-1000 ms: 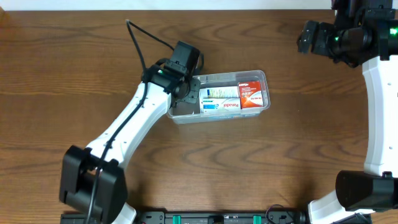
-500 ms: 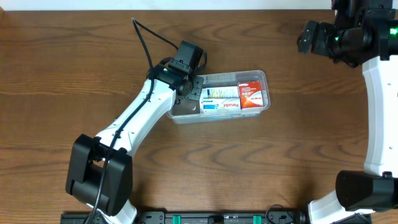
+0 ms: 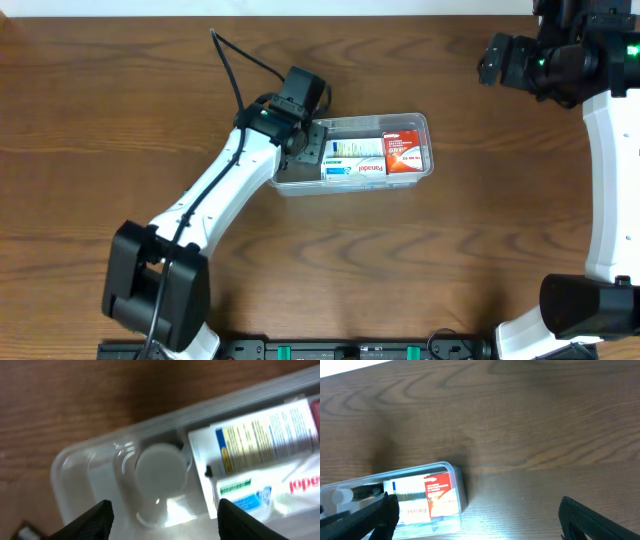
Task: Pack container
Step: 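Lower the bottle upright into the container's left end and release, then move the left gripper to the green Zam-Buk tin and grasp it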
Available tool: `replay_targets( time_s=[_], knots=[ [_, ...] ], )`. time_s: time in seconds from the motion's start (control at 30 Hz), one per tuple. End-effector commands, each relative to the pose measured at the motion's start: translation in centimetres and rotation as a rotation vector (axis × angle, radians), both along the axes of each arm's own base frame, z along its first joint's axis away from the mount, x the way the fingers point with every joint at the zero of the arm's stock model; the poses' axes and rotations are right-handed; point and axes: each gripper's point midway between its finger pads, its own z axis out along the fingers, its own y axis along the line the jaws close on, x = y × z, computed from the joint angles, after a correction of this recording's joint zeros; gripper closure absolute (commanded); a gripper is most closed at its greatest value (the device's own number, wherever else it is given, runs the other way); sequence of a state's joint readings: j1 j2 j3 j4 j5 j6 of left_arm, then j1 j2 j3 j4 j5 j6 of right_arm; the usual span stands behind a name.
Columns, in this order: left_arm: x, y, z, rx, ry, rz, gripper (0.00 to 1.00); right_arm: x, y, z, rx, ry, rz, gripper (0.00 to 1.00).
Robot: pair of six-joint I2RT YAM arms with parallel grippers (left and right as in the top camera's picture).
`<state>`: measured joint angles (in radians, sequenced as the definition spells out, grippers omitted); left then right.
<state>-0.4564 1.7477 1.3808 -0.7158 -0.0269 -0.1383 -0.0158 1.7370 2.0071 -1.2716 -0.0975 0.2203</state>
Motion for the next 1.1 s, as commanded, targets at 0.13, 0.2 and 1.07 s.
replay_targets(
  time_s=[0.13, 0.2, 1.07],
  knots=[
    [-3.3, 2.2, 8.8, -0.048, -0.115, 0.022, 0.26, 0.0, -0.1, 0.3, 0.006, -0.006, -0.012, 0.01],
    [-4.4, 4.0, 9.6, -0.023, -0.108, 0.052, 0.25, -0.1, -0.1, 0.3, 0.006, -0.006, -0.012, 0.01],
    [-6.5, 19.3, -8.8, 0.029, 0.541, 0.802, 0.20, -0.1, -0.1, 0.3, 0.006, -0.006, -0.012, 0.01]
  ],
)
